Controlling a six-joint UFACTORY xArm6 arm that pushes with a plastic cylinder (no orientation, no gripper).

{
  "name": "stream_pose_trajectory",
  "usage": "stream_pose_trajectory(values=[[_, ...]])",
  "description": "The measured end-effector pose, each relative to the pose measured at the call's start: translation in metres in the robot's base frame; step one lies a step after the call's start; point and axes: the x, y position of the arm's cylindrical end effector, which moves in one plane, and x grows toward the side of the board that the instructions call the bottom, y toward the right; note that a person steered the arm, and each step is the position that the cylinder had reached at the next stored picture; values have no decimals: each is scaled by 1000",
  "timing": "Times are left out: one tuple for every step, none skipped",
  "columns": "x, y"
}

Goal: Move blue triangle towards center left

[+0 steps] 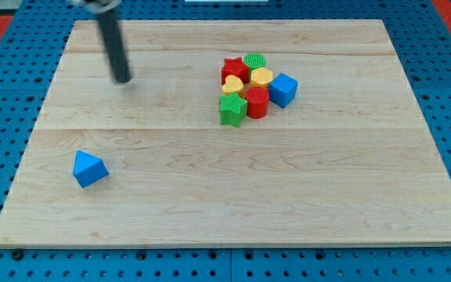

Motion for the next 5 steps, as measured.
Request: stream_pose_trajectory(values=[[26, -57], [108, -74], [153, -48], [154, 21], [95, 52]])
